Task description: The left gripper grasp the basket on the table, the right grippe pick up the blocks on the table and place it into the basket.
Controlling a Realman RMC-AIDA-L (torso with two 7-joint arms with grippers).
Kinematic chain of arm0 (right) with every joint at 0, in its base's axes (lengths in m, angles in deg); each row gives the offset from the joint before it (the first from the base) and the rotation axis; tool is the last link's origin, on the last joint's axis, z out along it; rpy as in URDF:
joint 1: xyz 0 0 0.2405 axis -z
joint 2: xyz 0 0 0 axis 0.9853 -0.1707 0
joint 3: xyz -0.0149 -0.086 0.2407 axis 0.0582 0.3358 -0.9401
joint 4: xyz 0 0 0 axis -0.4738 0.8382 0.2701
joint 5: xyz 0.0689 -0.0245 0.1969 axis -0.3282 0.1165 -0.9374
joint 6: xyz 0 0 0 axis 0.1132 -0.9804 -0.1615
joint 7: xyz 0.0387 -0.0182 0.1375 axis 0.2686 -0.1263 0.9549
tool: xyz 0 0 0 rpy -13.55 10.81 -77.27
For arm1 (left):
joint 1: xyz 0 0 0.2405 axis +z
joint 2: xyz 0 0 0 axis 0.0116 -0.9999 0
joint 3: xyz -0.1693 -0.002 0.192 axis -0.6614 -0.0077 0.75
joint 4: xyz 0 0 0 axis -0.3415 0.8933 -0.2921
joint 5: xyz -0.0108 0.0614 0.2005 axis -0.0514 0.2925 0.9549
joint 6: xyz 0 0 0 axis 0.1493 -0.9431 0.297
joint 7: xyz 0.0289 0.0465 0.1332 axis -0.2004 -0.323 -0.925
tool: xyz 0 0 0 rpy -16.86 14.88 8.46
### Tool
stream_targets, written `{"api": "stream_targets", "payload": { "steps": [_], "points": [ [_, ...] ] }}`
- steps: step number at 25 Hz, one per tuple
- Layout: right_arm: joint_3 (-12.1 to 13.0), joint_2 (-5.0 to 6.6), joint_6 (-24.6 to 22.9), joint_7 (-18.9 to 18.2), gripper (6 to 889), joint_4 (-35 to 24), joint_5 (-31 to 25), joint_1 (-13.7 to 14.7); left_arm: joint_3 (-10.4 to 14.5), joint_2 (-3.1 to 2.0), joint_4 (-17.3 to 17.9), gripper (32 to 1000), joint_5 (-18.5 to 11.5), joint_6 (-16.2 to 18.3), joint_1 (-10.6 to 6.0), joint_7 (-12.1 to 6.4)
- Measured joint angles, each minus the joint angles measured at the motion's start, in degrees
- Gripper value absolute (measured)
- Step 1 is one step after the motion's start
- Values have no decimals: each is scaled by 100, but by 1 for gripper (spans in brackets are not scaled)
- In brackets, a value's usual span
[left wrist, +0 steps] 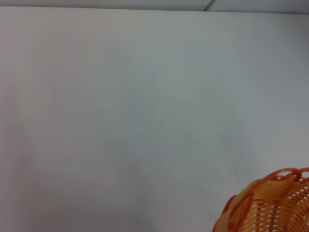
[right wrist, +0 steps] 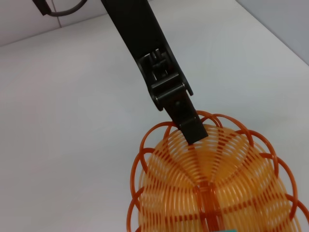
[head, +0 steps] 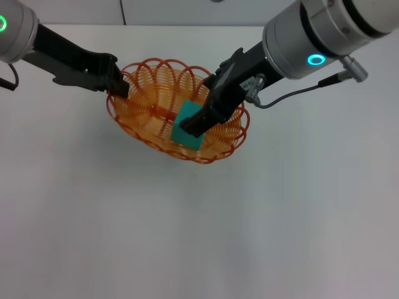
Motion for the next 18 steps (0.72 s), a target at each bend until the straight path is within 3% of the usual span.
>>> {"api": "stream_targets", "payload": {
  "steps": [10,18],
  "points": [
    [-41,6,-64,58,882,-287,-2,92,-2,0,0,71,0,-12,22,-1],
    [-369,6,-361,82,884,-881,-8,356,-2,0,-3,71,-5,-25,47,-9]
  ]
}}
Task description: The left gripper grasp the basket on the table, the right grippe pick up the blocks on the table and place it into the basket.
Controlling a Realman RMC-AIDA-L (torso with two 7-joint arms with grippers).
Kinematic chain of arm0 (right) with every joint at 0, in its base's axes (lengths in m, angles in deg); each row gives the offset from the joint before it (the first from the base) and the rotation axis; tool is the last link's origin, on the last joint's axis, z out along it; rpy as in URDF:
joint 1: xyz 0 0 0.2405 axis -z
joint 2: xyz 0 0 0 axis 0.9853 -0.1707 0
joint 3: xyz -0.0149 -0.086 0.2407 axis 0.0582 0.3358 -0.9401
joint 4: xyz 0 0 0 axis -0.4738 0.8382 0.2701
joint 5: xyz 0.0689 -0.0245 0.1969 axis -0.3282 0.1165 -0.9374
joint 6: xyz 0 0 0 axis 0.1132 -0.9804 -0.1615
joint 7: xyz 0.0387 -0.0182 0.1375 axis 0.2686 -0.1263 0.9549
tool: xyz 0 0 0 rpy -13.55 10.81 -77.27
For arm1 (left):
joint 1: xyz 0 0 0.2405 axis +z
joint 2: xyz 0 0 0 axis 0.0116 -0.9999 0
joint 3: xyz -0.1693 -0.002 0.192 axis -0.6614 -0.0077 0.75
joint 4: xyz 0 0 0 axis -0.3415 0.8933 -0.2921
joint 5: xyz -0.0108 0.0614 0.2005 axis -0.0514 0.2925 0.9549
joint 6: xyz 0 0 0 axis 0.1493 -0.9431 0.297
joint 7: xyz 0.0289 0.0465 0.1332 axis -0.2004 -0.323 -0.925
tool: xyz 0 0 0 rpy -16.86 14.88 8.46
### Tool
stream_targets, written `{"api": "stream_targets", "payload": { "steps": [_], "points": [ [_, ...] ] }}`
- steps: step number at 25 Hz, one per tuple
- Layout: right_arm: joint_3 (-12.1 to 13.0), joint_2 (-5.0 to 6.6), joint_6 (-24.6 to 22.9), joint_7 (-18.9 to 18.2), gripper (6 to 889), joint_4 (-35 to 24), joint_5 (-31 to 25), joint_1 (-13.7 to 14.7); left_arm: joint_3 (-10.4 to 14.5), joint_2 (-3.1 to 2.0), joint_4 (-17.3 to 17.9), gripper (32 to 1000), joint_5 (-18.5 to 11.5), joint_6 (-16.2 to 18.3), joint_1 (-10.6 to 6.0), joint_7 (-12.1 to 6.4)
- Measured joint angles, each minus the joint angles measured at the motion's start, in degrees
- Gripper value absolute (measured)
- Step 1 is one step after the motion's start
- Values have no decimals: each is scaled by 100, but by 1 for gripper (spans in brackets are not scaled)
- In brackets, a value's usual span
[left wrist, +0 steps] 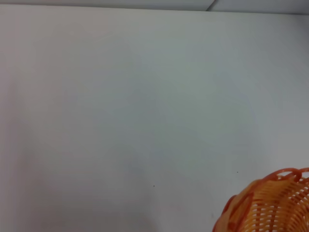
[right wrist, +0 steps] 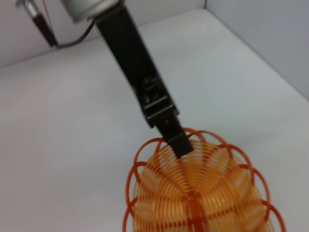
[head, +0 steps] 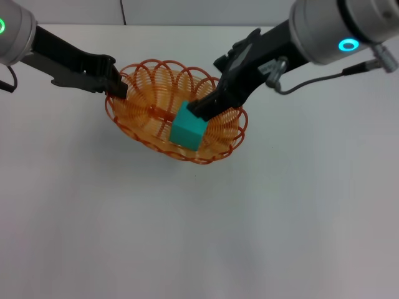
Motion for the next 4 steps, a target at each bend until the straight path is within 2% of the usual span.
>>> {"api": "stream_targets", "payload": {
  "steps": [4],
  "points": [
    [-186,3,-132,37,884,-319,1,107,0,4,-12,71,-4,-2,1,-9]
  ]
}}
